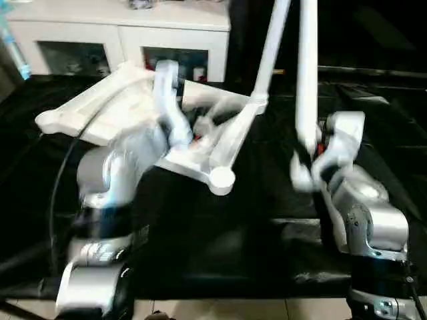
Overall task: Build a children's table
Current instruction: Pick table leg
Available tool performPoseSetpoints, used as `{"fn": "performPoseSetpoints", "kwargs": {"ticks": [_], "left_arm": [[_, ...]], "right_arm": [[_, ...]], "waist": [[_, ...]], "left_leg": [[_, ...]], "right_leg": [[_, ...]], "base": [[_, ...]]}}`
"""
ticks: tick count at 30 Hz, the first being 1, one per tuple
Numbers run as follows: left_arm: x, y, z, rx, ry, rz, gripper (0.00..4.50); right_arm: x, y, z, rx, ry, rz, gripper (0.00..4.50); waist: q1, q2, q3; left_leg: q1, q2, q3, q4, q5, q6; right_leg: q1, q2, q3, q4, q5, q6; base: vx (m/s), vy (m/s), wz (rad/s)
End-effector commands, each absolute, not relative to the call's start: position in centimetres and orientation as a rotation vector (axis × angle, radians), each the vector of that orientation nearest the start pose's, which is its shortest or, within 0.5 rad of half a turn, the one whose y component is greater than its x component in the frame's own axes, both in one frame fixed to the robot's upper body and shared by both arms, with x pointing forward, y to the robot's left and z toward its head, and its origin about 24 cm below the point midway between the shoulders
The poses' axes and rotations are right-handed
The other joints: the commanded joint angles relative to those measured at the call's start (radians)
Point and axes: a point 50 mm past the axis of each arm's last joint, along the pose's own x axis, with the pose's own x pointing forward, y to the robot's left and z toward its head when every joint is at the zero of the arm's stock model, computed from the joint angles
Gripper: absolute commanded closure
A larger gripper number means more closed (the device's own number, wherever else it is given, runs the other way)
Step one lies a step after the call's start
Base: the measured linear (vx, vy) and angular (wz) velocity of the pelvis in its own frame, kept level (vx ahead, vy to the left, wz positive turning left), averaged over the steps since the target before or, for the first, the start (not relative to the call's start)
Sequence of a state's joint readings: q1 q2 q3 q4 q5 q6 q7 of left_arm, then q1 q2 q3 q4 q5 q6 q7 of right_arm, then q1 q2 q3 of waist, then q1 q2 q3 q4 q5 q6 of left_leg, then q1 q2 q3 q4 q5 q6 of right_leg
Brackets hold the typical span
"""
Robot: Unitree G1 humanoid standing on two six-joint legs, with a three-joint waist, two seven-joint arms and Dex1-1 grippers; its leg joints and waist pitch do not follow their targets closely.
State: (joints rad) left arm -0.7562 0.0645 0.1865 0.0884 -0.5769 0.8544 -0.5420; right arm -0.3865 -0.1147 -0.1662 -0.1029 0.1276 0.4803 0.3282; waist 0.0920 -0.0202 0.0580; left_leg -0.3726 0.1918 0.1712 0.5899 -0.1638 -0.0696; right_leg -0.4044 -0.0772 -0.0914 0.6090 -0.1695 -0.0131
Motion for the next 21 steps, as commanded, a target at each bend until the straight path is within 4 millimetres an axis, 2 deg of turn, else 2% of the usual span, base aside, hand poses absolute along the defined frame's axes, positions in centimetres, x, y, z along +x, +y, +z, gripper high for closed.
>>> {"fn": "performPoseSetpoints", "kwargs": {"ticks": [1, 3, 4, 6, 9, 12, 16, 18, 21], "left_arm": [[33.8, 8.7, 18.8, -0.522, 0.109, -0.94, 0.0], [34.0, 8.4, 18.9, -0.621, 0.117, -0.96, 0.0], [34.0, 8.2, 19.0, -0.648, 0.117, -0.967, 0.0], [34.2, 8.0, 19.1, -0.678, 0.123, -0.959, 0.0], [34.5, 7.8, 19.1, -0.687, 0.129, -0.932, 0.0], [34.6, 7.6, 19.1, -0.688, 0.13, -0.935, 0.0], [34.4, 7.3, 19.3, -0.686, 0.121, -0.95, 0.0], [34.4, 7.3, 19.2, -0.674, 0.123, -0.946, 0.29], [34.5, 7.3, 19.1, -0.651, 0.129, -0.932, 0.47]], "right_arm": [[30.9, -15.4, 13.6, 0.022, -0.065, 0.36, 2.61], [30.1, -13.5, 13.6, -0.021, -0.106, 0.497, 2.61], [29.8, -13.0, 13.4, -0.036, -0.115, 0.537, 2.61], [29.4, -12.1, 13.0, -0.065, -0.118, 0.607, 2.61], [29.1, -11.2, 12.5, -0.079, -0.103, 0.664, 2.61], [29.1, -10.8, 12.1, -0.098, -0.083, 0.683, 2.61], [29.6, -10.8, 11.4, -0.128, -0.03, 0.672, 2.61], [29.8, -10.8, 11.3, -0.137, -0.018, 0.661, 2.61], [30.0, -10.8, 11.2, -0.147, -0.008, 0.656, 2.61]], "waist": [[0.005, -0.004, -0.073], [0.004, -0.001, -0.071], [0.003, -0.003, -0.072], [0.003, -0.007, -0.07], [0.004, -0.006, -0.067], [0.005, -0.007, -0.065], [0.005, -0.008, -0.067], [0.006, -0.01, -0.067], [0.006, -0.013, -0.068]], "left_leg": [[0.007, 0.021, -0.005, -0.059, -0.177, 0.022], [0.007, 0.022, -0.004, -0.059, -0.19, 0.026], [0.004, 0.02, -0.005, -0.058, -0.195, 0.028], [0.007, 0.022, -0.006, -0.059, -0.212, 0.03], [0.011, 0.025, -0.008, -0.062, -0.239, 0.028], [0.01, 0.025, -0.01, -0.064, -0.246, 0.02], [0.009, 0.027, -0.011, -0.065, -0.236, 0.015], [0.007, 0.026, -0.01, -0.064, -0.232, 0.017], [0.005, 0.026, -0.01, -0.064, -0.215, 0.019]], "right_leg": [[0.057, -0.059, 0.048, -0.083, -0.264, -0.112], [0.057, -0.059, 0.047, -0.086, -0.268, -0.12], [0.061, -0.059, 0.045, -0.086, -0.277, -0.122], [0.058, -0.06, 0.046, -0.089, -0.303, -0.119], [0.054, -0.06, 0.046, -0.095, -0.35, -0.104], [0.053, -0.061, 0.046, -0.098, -0.384, -0.085], [0.055, -0.062, 0.046, -0.095, -0.363, -0.087], [0.056, -0.063, 0.047, -0.094, -0.353, -0.087], [0.057, -0.062, 0.048, -0.091, -0.329, -0.092]], "base": [[0.0, 0.0, 0.0], [0.0, 0.0, 0.0], [0.0, 0.0, 0.0], [0.0, 0.0, 0.0], [0.0, 0.0, 0.0], [0.0, 0.0, 0.0], [0.0, 0.0, 0.0], [0.0, 0.0, 0.0], [0.0, 0.0, 0.0]]}}
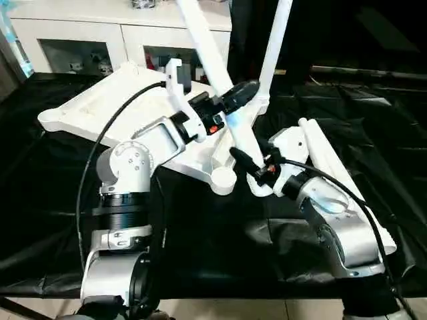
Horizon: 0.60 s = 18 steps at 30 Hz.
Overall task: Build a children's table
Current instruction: Pick table leg
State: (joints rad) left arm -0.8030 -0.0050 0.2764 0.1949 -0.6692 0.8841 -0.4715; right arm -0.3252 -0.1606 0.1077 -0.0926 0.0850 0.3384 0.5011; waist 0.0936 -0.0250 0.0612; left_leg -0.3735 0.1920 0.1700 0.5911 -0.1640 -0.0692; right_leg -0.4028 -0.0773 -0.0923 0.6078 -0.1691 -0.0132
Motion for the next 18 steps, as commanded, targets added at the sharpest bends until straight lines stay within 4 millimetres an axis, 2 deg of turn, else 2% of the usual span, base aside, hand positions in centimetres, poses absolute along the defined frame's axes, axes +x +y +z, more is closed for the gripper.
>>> {"fn": "performPoseSetpoints", "kwargs": {"ticks": [1, 7, 13, 15, 18], "left_arm": [[34.49, 7.25, 18.9, -0.64, 0.132, -0.926, 0.65], [34.23, 6.88, 18.53, -0.62, 0.138, -0.926, 1.03], [34.2, 6.68, 18.42, -0.614, 0.137, -0.923, 1.55], [34.13, 6.64, 18.44, -0.618, 0.135, -0.925, 1.86], [34.21, 6.61, 18.49, -0.624, 0.123, -0.914, 1.98]], "right_arm": [[30.03, -10.79, 11.13, -0.147, -0.003, 0.655, 2.61], [30.16, -10.56, 10.84, -0.168, 0.016, 0.67, 2.61], [30.36, -10.46, 10.8, -0.168, 0.022, 0.665, 2.62], [30.42, -10.41, 10.86, -0.166, 0.023, 0.663, 2.62], [30.43, -10.38, 10.87, -0.164, 0.024, 0.661, 2.62]], "waist": [[0.004, -0.007, -0.071], [0.002, -0.005, -0.071], [0.003, -0.004, -0.069], [0.003, -0.002, -0.069], [0.002, -0.003, -0.069]], "left_leg": [[0.007, 0.026, -0.009, -0.065, -0.213, 0.019], [0.007, 0.028, -0.008, -0.065, -0.207, 0.022], [0.01, 0.028, -0.009, -0.066, -0.232, 0.015], [0.01, 0.028, -0.009, -0.066, -0.235, 0.014], [0.009, 0.028, -0.009, -0.066, -0.236, 0.013]], "right_leg": [[0.055, -0.063, 0.049, -0.088, -0.324, -0.094], [0.057, -0.063, 0.051, -0.084, -0.283, -0.118], [0.055, -0.064, 0.05, -0.09, -0.331, -0.105], [0.054, -0.063, 0.05, -0.091, -0.331, -0.103], [0.055, -0.064, 0.049, -0.091, -0.331, -0.104]], "base": [[0.0, 0.0, 0.0], [0.0, 0.0, 0.0], [0.0, 0.0, 0.0], [0.0, 0.0, 0.0], [0.0, 0.0, 0.0]]}}
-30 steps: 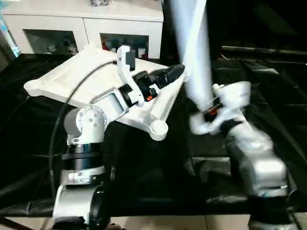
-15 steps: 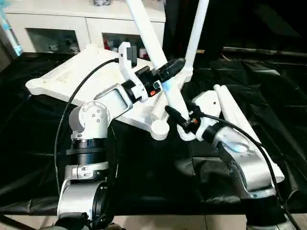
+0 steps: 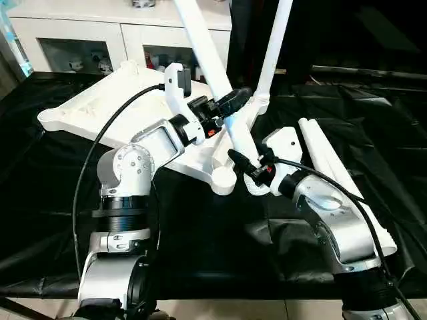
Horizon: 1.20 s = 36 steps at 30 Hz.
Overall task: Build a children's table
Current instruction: Pick table leg
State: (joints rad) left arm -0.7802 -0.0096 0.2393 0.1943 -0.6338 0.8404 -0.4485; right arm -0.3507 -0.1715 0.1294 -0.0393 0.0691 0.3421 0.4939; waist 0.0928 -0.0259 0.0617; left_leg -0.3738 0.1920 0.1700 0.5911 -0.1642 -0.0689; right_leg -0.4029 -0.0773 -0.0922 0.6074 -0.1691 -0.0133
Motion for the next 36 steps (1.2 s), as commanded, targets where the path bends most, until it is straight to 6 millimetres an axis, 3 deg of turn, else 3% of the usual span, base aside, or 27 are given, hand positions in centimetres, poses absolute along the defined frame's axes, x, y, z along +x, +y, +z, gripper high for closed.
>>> {"fn": "performPoseSetpoints", "kwargs": {"ticks": [1, 4, 12, 13, 14, 21, 24, 29, 36], "left_arm": [[34.2, 6.6, 18.5, -0.624, 0.122, -0.912, 2.06], [34.4, 6.7, 18.6, -0.622, 0.108, -0.897, 2.34], [34.6, 7.2, 18.9, -0.575, 0.089, -0.88, 2.57], [34.6, 7.2, 18.9, -0.569, 0.088, -0.879, 2.59], [34.6, 7.2, 18.9, -0.566, 0.088, -0.88, 2.59], [34.9, 7.6, 19.3, -0.481, 0.102, -0.907, 2.68], [34.9, 7.6, 19.5, -0.45, 0.115, -0.94, 2.68], [34.8, 7.4, 19.8, -0.419, 0.117, -0.978, 2.69], [33.9, 6.9, 20.0, -0.379, 0.113, -1.065, 2.69]], "right_arm": [[30.4, -10.4, 10.9, -0.163, 0.024, 0.66, 2.62], [30.5, -10.4, 10.8, -0.163, 0.026, 0.658, 2.62], [30.5, -10.2, 11.2, -0.095, 0.023, 0.7, 2.62], [30.5, -10.1, 11.2, -0.073, 0.025, 0.707, 2.06], [30.6, -10.1, 11.3, -0.061, 0.026, 0.709, 1.92], [30.3, -11.6, 12.8, 0.067, 0.101, 0.867, 1.4], [29.8, -13.0, 13.2, 0.11, 0.186, 0.988, 1.37], [29.8, -14.5, 13.4, 0.092, 0.261, 1.016, 1.35], [29.5, -15.1, 13.6, 0.121, 0.348, 1.065, 1.35]], "waist": [[0.003, -0.002, -0.07], [0.003, -0.001, -0.07], [0.002, -0.004, -0.07], [0.002, -0.003, -0.07], [0.002, -0.003, -0.07], [0.007, 0.002, -0.071], [0.016, 0.0, -0.072], [0.023, -0.001, -0.074], [0.028, -0.005, -0.074]], "left_leg": [[0.009, 0.028, -0.01, -0.066, -0.236, 0.013], [0.009, 0.029, -0.01, -0.067, -0.231, 0.013], [0.01, 0.028, -0.009, -0.066, -0.23, 0.017], [0.01, 0.029, -0.01, -0.067, -0.231, 0.018], [0.01, 0.029, -0.009, -0.067, -0.232, 0.018], [0.011, 0.03, -0.01, -0.067, -0.22, 0.021], [0.01, 0.03, -0.009, -0.064, -0.2, 0.026], [0.01, 0.03, -0.008, -0.061, -0.181, 0.019], [0.01, 0.03, -0.007, -0.06, -0.181, 0.016]], "right_leg": [[0.055, -0.063, 0.05, -0.09, -0.328, -0.104], [0.056, -0.063, 0.05, -0.088, -0.31, -0.108], [0.055, -0.064, 0.051, -0.087, -0.312, -0.108], [0.055, -0.064, 0.051, -0.086, -0.313, -0.108], [0.055, -0.064, 0.051, -0.087, -0.314, -0.108], [0.06, -0.061, 0.052, -0.084, -0.275, -0.121], [0.063, -0.062, 0.053, -0.08, -0.251, -0.122], [0.061, -0.066, 0.05, -0.08, -0.26, -0.14], [0.061, -0.067, 0.049, -0.083, -0.295, -0.132]], "base": [[0.0, 0.0, 0.0], [0.0, 0.0, 0.0], [0.0, 0.0, 0.0], [0.0, 0.0, 0.0], [0.0, 0.0, 0.0], [0.0, 0.0, 0.0], [0.0, 0.0, 0.0], [0.0, 0.0, 0.0], [0.0, 0.0, 0.0]]}}
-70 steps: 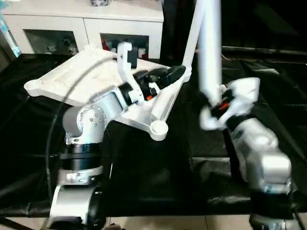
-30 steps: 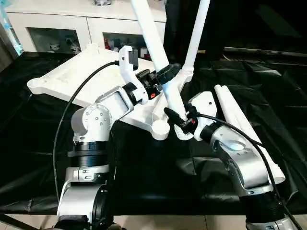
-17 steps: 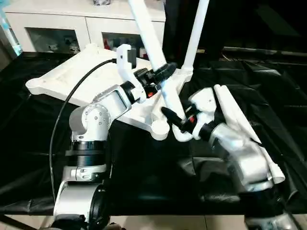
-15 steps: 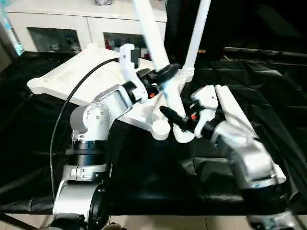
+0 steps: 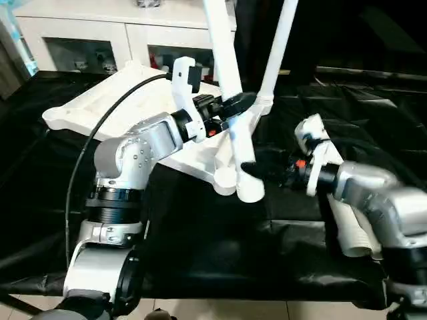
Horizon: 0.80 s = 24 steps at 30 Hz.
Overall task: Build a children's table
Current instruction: Pick table leg
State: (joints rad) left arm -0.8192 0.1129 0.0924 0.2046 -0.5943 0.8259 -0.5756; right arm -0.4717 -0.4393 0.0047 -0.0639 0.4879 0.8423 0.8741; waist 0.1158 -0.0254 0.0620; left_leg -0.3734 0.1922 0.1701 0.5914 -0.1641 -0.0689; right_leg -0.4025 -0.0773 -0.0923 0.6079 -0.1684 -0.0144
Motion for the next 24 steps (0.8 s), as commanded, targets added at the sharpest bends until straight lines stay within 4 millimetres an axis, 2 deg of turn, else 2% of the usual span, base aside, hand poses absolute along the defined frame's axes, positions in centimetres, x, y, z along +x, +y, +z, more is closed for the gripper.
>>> {"fn": "performPoseSetpoints", "kwargs": {"ticks": [1, 13, 24], "left_arm": [[33.8, 6.9, 20.0, -0.368, 0.111, -1.08, 2.69], [32.4, 6.2, 21.1, -0.267, 0.066, -1.266, 2.69], [31.5, 5.8, 21.1, -0.221, 0.075, -1.365, 2.7]], "right_arm": [[29.4, -15.0, 13.5, 0.114, 0.362, 1.073, 1.35], [28.4, -15.0, 12.7, 0.017, 0.421, 1.204, 1.35], [28.8, -14.1, 11.8, -0.013, 0.427, 1.224, 1.35]], "waist": [[0.006, -0.007, -0.074], [0.007, -0.012, -0.072], [0.005, -0.007, -0.073]], "left_leg": [[0.01, 0.03, -0.007, -0.06, -0.181, 0.017], [0.007, 0.031, -0.007, -0.059, -0.182, 0.015], [0.009, 0.032, -0.007, -0.059, -0.191, 0.009]], "right_leg": [[0.06, -0.067, 0.049, -0.085, -0.3, -0.129], [0.058, -0.069, 0.049, -0.086, -0.339, -0.111], [0.058, -0.069, 0.048, -0.085, -0.328, -0.132]], "base": [[0.0, 0.0, 0.0], [0.0, 0.0, 0.0], [0.0, 0.0, 0.0]]}}
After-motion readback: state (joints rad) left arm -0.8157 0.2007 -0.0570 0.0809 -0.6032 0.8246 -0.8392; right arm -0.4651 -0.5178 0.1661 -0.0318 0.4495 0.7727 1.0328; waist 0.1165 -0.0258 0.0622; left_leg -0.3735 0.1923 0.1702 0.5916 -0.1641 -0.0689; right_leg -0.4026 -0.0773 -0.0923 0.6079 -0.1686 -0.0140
